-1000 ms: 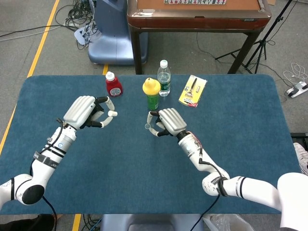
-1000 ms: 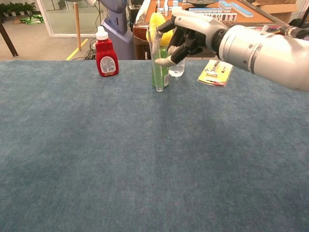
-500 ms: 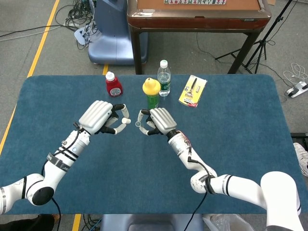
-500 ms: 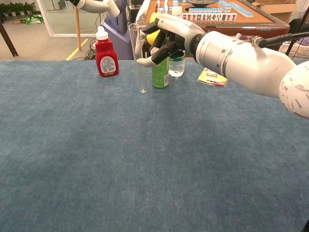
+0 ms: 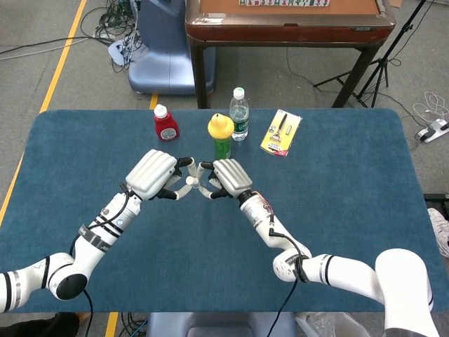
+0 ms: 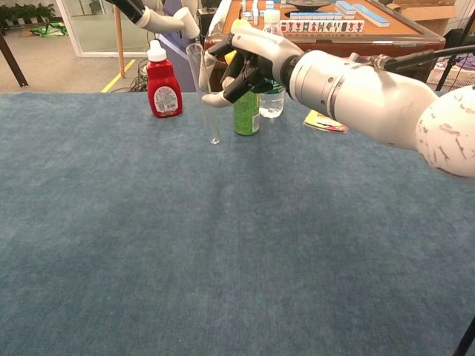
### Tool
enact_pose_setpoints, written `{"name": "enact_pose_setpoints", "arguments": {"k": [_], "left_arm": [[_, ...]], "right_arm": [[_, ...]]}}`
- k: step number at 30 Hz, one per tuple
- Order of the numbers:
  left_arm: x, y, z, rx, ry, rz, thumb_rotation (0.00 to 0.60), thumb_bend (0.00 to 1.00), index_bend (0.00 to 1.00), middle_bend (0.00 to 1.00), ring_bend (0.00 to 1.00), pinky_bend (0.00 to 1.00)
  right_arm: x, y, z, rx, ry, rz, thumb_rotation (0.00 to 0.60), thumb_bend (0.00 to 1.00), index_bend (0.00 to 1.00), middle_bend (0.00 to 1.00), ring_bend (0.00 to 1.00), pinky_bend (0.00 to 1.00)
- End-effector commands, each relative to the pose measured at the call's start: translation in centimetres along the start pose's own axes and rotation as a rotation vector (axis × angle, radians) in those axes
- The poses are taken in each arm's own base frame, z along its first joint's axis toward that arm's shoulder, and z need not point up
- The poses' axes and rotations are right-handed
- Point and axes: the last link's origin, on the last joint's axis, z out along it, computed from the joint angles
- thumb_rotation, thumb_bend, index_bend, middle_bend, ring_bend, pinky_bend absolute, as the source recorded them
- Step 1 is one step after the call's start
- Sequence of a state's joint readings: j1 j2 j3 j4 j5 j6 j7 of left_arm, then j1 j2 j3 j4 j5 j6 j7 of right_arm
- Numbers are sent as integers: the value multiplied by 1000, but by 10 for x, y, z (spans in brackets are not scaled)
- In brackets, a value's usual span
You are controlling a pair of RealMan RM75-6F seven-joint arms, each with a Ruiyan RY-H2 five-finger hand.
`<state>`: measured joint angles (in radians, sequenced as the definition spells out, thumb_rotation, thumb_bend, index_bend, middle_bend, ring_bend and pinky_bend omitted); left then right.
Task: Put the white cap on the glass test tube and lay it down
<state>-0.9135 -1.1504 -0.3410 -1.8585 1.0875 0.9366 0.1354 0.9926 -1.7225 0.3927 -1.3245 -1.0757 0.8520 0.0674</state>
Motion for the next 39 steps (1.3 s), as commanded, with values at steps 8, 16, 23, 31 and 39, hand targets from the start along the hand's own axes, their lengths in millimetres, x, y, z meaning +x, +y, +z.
{"name": "enact_pose_setpoints", "arguments": {"k": [8, 16, 23, 31, 39], "left_arm": [[-6, 2, 1, -12, -4, 60, 600, 294, 529, 1000, 1000, 1000], [-7, 1, 2, -8, -7, 76, 600, 294, 529, 1000, 1000, 1000], [-9, 1, 2, -7, -15, 82, 600, 293, 529, 1000, 1000, 1000], [-10, -2, 2, 1, -20, 94, 600, 294, 529, 1000, 1000, 1000], [-15, -2, 3, -1, -42, 115, 600, 294, 529, 1000, 1000, 1000]], "right_arm": [[0, -1, 0, -5, -5, 6, 600, 537, 894, 1000, 1000, 1000], [0, 0, -1, -9, -7, 6, 600, 537, 894, 1000, 1000, 1000], [0, -1, -1, -5, -9, 8, 600, 537, 894, 1000, 1000, 1000], [1, 2, -2, -10, -11, 4, 600, 537, 894, 1000, 1000, 1000], [0, 0, -3, -7, -18, 5, 600, 538, 899, 1000, 1000, 1000]]}}
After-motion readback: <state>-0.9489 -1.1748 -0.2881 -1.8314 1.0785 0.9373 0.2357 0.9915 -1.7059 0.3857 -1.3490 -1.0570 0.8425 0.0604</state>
